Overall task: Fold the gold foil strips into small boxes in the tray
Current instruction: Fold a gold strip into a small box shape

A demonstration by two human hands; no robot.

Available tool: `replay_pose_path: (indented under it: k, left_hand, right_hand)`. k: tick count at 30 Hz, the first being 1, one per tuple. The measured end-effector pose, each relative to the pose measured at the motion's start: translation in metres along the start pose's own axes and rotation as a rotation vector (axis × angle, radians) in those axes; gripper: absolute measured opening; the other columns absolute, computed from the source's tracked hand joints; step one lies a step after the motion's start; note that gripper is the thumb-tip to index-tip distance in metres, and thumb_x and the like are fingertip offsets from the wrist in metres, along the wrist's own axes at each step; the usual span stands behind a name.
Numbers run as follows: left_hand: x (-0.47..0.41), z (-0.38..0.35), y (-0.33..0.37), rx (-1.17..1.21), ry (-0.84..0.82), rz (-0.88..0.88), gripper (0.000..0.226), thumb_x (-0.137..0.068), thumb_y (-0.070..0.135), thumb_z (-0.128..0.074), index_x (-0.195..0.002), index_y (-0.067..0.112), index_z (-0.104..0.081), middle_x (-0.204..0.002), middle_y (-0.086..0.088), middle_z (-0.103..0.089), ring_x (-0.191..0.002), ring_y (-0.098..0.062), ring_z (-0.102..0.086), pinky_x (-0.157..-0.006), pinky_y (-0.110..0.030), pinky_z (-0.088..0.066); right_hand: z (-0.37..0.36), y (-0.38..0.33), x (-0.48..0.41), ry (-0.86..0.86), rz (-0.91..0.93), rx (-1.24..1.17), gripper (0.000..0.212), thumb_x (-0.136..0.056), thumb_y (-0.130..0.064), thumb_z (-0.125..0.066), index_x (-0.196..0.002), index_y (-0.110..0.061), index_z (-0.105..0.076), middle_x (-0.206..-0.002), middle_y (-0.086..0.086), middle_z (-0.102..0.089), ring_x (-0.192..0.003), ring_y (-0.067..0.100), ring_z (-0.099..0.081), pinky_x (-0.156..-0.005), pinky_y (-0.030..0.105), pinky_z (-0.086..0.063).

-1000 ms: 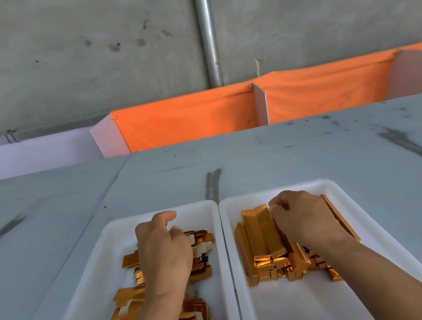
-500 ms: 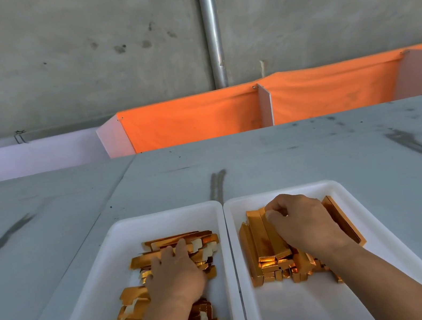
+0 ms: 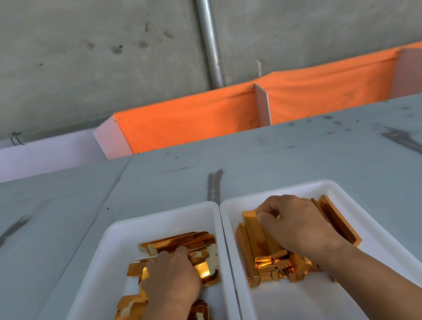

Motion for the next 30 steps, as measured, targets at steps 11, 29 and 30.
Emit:
replay_pose_path:
  k: [11,29,30]
  left_hand:
    - [0.006,0.011,0.009,0.170,0.025,0.001,0.037,-0.082,0.033,-0.068,-0.112,0.025,-0.049,-0.105,0.002,-0.036,-0.091,-0.014,-0.048,-0.082,-0.026,-0.045]
    - [0.019,0.044,0.035,0.696,0.378,-0.237,0.037,-0.100,0.032,-0.037,-0.131,0.019,-0.053,-0.111,0.005,-0.056,-0.099,-0.013,-0.053,-0.091,-0.032,-0.048]
    - [0.022,0.043,0.039,0.728,0.356,-0.279,0.036,-0.100,0.030,-0.039,-0.130,0.019,-0.054,-0.112,0.004,-0.057,-0.101,-0.014,-0.054,-0.091,-0.037,-0.050]
  right_hand:
    - [-0.002,-0.001,0.001,-0.004,0.021,0.008,0.019,-0.101,-0.030,-0.047,-0.095,-0.033,-0.066,-0.099,-0.010,-0.070,-0.071,0.004,-0.056,-0.055,0.006,-0.038]
    - [0.002,-0.011,0.008,-0.013,0.042,-0.100,0.022,-0.098,-0.035,-0.049,-0.094,-0.029,-0.069,-0.090,-0.012,-0.068,-0.082,0.008,-0.064,-0.062,0.012,-0.046]
    - [0.003,-0.013,0.009,-0.024,0.045,-0.148,0.023,-0.098,-0.038,-0.049,-0.092,-0.029,-0.068,-0.086,-0.011,-0.068,-0.081,0.010,-0.064,-0.061,0.016,-0.048]
Point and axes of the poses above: each hand's wrist, its own x-axis away from the middle knuckle, its own z-axis out of the back of the hand, y = z × x, the point moved 5 cm from there along -x, towards the middle knuckle
